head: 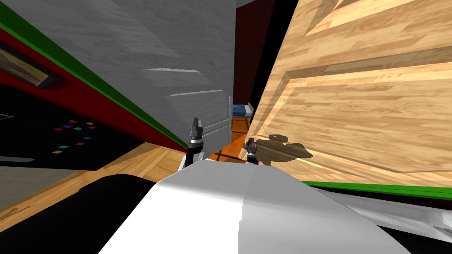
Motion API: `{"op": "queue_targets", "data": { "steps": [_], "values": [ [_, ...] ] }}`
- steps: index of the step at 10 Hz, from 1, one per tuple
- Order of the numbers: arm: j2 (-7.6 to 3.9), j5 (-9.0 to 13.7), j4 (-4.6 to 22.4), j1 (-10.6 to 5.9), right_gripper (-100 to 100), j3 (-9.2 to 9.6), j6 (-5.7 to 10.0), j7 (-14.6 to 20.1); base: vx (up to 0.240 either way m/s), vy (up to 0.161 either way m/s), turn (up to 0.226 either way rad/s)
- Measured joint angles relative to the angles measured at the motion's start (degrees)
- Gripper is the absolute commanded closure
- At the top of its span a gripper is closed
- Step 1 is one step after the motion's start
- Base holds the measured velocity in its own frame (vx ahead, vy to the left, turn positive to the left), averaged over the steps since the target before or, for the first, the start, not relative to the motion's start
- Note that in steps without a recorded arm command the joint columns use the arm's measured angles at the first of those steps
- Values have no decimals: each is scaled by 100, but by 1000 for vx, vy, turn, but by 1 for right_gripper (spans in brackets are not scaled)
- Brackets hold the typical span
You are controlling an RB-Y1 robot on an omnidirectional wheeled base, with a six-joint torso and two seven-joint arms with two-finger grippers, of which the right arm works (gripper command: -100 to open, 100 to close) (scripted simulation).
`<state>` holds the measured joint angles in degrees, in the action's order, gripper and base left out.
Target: Push the door open
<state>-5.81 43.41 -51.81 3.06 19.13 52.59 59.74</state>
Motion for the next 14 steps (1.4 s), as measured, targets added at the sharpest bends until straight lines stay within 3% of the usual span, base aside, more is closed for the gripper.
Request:
{"op": "queue_targets", "data": {
  "steps": [2, 3, 4, 7, 8, 11, 13, 14],
  "values": [
    [37, -3, -12, -8, 100, -138, -20, -66, 23, 2, 84],
    [45, 9, 91, -113, 100, -233, -39, -74, 27, -8, 8],
    [36, 0, 303, -245, 100, -260, 44, 32, 11, -5, 2],
    [-1, -10, 285, -230, 100, -263, 80, 101, 5, 0, 44],
    [25, -29, 435, -290, 100, -345, 145, 137, 18, 3, 99],
    [25, -35, 261, -161, 100, -538, 80, 68, 29, -4, 66],
    [59, -17, 237, -219, 100, -691, 12, -16, 8, 1, 4],
    [36, -26, 354, -285, 100, -691, 72, 53, 24, 8, 130]
  ]
}}
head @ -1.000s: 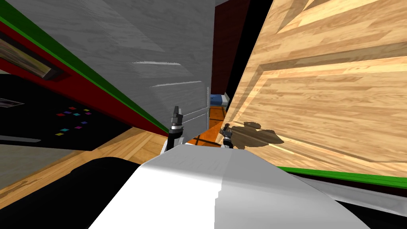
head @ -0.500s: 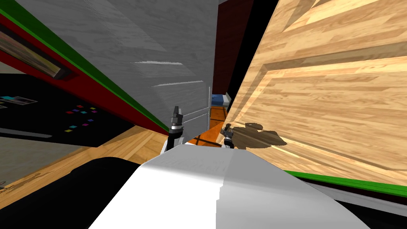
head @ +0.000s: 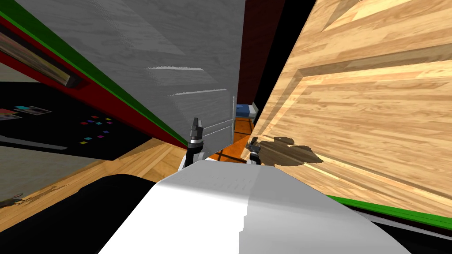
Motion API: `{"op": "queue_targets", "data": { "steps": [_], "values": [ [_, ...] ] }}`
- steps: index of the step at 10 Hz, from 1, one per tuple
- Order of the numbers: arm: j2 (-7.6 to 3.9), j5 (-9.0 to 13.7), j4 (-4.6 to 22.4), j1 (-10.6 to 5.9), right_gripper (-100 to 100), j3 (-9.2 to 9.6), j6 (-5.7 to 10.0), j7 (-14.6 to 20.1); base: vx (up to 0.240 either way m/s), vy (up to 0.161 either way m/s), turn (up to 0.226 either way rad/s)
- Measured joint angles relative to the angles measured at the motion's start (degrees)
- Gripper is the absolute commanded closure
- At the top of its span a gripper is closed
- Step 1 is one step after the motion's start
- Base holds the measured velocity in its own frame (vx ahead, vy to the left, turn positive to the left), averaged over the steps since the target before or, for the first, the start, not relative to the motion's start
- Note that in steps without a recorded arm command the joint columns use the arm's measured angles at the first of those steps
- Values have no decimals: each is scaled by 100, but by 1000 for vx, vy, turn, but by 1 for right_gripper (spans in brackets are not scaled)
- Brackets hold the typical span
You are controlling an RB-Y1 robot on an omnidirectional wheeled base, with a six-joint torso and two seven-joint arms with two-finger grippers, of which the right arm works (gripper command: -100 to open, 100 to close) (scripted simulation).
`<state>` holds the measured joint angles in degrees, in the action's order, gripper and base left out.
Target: Push the door open
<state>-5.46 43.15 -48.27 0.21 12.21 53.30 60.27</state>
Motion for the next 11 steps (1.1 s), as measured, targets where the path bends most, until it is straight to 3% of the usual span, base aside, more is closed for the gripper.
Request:
{"op": "queue_targets", "data": {
  "steps": [1, 2, 3, 4, 6, 7, 8, 9, 10, 11],
  "values": [
    [9, -28, 234, -94, 100, -75, 128, 95, 16, -3, 103],
    [-14, -29, 129, -18, 100, -154, 90, 88, 6, 3, -11],
    [-14, -14, 136, -63, 100, -205, 41, 69, 22, 3, 124],
    [-14, 4, -65, 35, 100, -318, -73, -20, 38, -12, 83],
    [34, -18, 128, -84, 100, -443, 21, -2, 17, -8, -2],
    [27, -21, 95, -65, 100, -450, 23, -1, 27, -10, 116],
    [32, -21, 320, -206, 100, -550, 80, 51, 21, -2, 97],
    [23, -18, 280, -188, 100, -651, 54, 40, 18, 1, 20],
    [38, -13, -12, -24, 100, -694, -53, -57, 31, -9, 107],
    [67, -17, -59, 1, 100, -795, -87, -115, 41, -10, 90]
  ]
}}
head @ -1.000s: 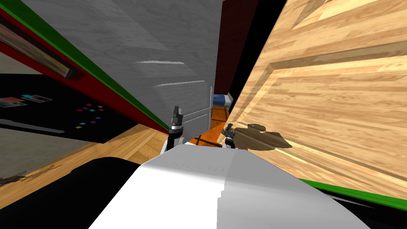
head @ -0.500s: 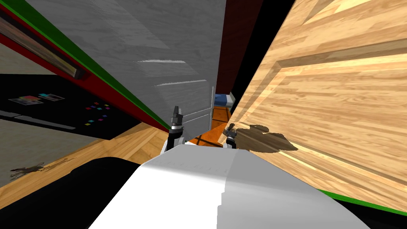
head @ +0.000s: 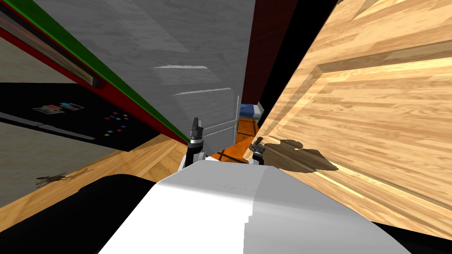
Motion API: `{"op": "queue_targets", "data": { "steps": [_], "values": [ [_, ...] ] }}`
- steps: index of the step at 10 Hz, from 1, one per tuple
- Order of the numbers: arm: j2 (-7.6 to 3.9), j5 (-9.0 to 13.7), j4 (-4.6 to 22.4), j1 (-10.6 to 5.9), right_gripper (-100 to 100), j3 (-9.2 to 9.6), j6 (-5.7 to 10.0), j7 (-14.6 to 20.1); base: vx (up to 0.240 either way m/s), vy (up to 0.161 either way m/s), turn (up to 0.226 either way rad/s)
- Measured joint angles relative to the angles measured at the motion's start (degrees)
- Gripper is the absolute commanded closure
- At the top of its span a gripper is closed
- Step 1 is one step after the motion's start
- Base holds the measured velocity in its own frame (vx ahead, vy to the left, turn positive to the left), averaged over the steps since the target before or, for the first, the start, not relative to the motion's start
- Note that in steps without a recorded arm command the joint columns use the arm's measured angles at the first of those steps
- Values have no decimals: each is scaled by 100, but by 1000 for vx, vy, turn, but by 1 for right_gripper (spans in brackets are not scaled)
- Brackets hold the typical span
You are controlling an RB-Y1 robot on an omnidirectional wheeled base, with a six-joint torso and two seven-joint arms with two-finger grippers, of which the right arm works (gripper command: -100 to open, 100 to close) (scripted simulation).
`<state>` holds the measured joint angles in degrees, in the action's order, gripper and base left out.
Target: Push the door open
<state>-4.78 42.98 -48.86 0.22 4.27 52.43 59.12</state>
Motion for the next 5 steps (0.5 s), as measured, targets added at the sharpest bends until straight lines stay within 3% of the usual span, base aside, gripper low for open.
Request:
{"op": "queue_targets", "data": {
  "steps": [1, 2, 4, 5],
  "values": [
    [-48, -30, 405, -195, 100, -57, 176, 178, 28, 2, 5],
    [-45, -39, 453, -222, 100, -102, 221, 207, 10, -7, -12],
    [-39, -25, 202, -100, 100, -213, 99, 106, 20, 4, 102],
    [-37, -13, 198, -129, 100, -330, 38, 66, 24, -4, 1]
  ]
}}
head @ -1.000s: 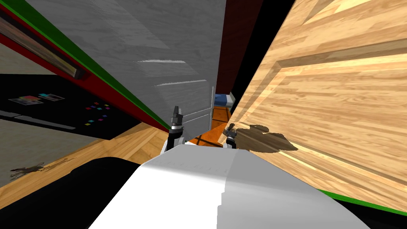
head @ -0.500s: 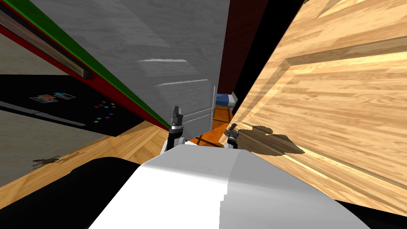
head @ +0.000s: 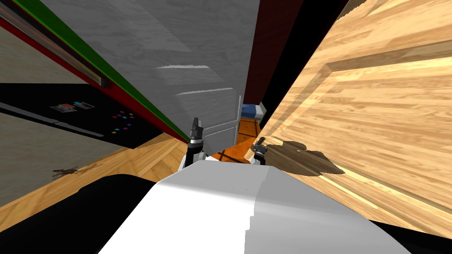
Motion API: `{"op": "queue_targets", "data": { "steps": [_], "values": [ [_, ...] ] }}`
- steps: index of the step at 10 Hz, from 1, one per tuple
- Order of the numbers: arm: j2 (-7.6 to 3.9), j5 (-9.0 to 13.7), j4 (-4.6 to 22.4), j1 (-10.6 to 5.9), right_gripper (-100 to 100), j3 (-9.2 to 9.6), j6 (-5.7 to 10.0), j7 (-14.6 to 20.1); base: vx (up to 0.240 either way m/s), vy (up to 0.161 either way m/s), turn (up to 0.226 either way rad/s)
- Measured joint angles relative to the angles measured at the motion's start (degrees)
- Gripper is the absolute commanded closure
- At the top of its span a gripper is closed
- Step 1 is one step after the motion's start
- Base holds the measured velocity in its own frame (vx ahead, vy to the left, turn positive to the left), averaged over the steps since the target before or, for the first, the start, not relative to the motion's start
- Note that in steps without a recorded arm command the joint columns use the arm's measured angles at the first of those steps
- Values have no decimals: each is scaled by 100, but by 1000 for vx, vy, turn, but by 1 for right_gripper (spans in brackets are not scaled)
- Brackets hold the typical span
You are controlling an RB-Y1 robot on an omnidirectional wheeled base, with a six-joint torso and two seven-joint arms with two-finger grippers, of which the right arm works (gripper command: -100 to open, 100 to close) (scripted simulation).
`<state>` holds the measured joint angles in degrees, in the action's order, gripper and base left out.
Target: Push the door open
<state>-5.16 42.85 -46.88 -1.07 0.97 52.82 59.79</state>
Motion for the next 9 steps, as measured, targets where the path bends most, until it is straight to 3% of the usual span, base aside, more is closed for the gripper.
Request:
{"op": "queue_targets", "data": {
  "steps": [2, 3, 5, 6, 8, 9],
  "values": [
    [-15, -6, 227, -142, 100, -158, 69, 54, 32, -10, 107],
    [6, 0, -52, 14, 100, -261, -39, -24, 16, -10, -11],
    [-4, -31, 160, -82, 100, -280, 93, 73, 13, -2, 74],
    [30, -15, -62, 29, 100, -393, -25, -33, 23, -9, 74],
    [0, -28, 278, -195, 100, -535, 68, 26, 22, -6, 75],
    [10, -20, 13, -29, 100, -645, -38, -27, 43, -12, 51]
  ]
}}
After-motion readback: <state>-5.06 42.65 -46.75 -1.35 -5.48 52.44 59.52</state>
